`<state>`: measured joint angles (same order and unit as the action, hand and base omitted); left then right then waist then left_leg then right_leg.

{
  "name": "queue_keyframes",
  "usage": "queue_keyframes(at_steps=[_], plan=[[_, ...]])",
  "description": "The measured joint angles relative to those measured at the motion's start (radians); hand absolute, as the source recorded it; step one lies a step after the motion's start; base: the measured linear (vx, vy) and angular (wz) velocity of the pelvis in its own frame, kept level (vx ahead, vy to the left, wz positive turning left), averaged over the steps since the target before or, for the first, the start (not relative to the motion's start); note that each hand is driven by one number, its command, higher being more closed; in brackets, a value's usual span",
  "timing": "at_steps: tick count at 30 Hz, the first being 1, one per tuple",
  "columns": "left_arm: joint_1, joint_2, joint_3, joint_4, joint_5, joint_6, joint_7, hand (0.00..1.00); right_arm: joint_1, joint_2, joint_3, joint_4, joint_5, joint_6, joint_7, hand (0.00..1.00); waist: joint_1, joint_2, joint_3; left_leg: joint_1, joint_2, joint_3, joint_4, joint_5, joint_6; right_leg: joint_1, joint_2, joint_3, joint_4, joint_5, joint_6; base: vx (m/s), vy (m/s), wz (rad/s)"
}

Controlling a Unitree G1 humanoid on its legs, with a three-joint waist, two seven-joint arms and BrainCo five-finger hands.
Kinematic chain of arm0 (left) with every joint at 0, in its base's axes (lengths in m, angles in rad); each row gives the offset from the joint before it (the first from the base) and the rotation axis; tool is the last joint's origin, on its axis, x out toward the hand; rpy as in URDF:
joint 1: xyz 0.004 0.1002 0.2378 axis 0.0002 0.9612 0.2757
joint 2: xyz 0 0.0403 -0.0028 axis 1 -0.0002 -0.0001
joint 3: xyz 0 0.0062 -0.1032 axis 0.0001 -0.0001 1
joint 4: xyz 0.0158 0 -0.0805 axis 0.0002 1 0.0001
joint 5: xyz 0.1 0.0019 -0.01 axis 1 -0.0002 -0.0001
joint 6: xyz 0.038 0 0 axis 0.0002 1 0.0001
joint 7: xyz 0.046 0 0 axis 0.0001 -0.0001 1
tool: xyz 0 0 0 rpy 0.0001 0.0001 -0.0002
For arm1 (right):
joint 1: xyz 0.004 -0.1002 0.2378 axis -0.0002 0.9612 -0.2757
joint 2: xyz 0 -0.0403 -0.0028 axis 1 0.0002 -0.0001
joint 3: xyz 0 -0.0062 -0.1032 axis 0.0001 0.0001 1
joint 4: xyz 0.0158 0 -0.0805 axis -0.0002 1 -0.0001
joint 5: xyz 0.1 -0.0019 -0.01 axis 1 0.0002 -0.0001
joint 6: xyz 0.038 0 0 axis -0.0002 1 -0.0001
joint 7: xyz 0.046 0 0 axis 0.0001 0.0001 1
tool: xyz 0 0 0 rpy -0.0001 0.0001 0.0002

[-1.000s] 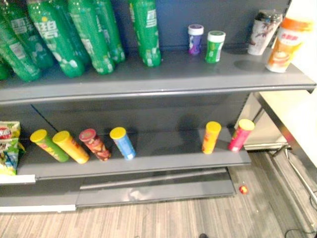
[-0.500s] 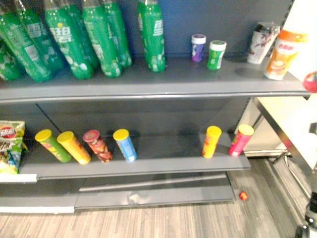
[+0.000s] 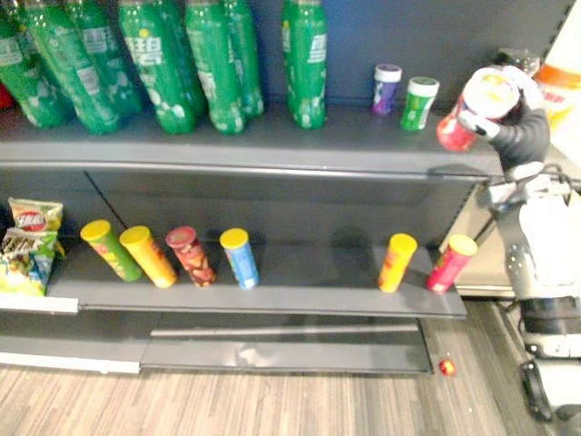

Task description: Put the gum and the chips on the shelf.

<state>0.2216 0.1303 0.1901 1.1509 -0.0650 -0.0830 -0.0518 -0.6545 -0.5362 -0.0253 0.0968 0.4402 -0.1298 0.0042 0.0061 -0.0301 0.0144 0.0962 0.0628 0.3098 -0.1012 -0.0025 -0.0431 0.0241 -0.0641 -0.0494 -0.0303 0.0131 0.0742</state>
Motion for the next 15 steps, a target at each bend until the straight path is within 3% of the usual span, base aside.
queue_keyframes(at_steps=[15], plan=[[-0.016,0.001,-0.007,0.000,-0.009,0.007,0.005,0.00,-0.132,0.000,0.077,0.167,-0.002,0.073,0.000,1.00,0.023,0.000,0.018,-0.006,0.002,-0.013,0.000,0.006,0.001,0.000,0.002,-0.007,-0.003,0.002,-0.003,0.00,-0.004,0.01]])
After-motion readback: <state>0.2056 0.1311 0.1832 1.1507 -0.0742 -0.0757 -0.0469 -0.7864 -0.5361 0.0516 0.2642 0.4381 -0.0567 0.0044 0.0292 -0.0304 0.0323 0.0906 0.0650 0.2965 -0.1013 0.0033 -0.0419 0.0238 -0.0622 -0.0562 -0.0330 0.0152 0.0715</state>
